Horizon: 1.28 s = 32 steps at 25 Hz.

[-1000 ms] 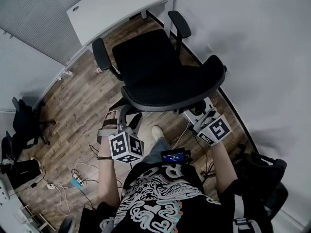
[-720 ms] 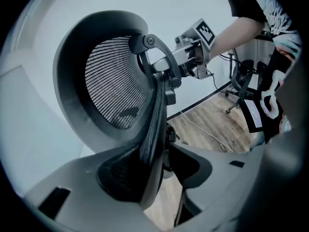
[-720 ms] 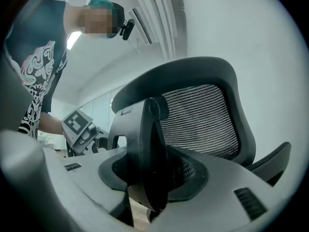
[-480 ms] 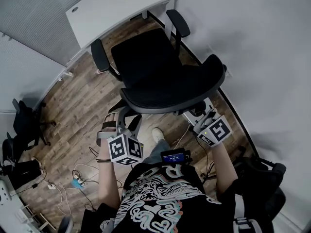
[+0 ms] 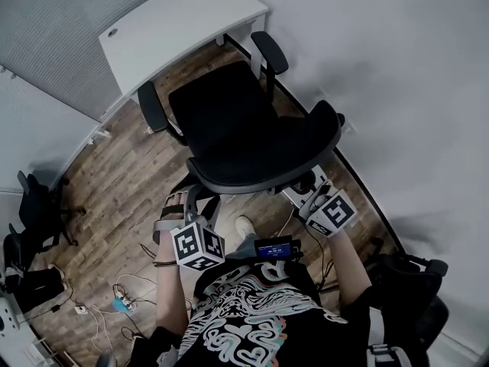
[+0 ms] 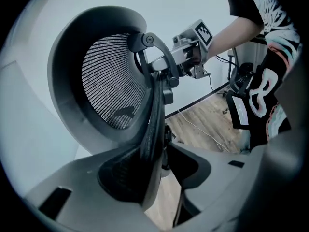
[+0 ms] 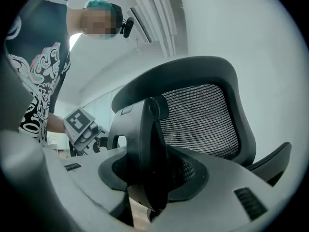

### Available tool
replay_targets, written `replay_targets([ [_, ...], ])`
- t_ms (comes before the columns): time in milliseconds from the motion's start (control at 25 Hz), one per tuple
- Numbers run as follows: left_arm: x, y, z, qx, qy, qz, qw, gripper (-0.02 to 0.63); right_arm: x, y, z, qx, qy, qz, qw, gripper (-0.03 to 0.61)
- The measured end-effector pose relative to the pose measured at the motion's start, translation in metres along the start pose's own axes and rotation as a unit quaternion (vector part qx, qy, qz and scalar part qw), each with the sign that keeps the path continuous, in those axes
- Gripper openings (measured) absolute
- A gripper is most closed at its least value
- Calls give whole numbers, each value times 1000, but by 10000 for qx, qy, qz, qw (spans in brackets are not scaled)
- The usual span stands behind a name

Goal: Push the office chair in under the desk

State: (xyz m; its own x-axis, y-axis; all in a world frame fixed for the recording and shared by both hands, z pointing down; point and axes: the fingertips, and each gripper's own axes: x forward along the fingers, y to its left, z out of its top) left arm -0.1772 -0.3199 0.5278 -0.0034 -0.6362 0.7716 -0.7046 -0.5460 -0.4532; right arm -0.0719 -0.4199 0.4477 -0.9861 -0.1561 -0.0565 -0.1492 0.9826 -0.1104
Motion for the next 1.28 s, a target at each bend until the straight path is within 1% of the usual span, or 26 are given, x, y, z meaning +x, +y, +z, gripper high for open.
replay_targets([
  [40,-1,-1,0,17,17,-3,10000,189,-1,1,0,5,12,14,10000,173],
  [120,2,5,3,73,11,53,10000,162,2,-6,2,5,-21,11,10000,173],
  [160,6,9,5,112,3,90,9999,160,3,-12,2,19,-50,-17,10000,173],
  [280,13,10,8,153,-11,132,9998,160,4,-22,0,96,-76,-111,9999,173],
  [520,19,11,16,173,-98,125,9997,160,5,-36,1,131,-155,-100,9997,173],
  [800,25,14,25,98,-148,84,9998,160,7,-52,3,206,-212,-146,9995,175],
  [1080,34,12,31,99,23,94,9999,160,3,-60,2,171,-201,23,9996,175],
  [1240,52,5,20,405,415,118,9982,161,2,-58,-2,171,-126,116,9997,175],
  [1280,54,5,19,408,454,109,9981,161,3,-58,-2,171,-110,151,9997,175],
])
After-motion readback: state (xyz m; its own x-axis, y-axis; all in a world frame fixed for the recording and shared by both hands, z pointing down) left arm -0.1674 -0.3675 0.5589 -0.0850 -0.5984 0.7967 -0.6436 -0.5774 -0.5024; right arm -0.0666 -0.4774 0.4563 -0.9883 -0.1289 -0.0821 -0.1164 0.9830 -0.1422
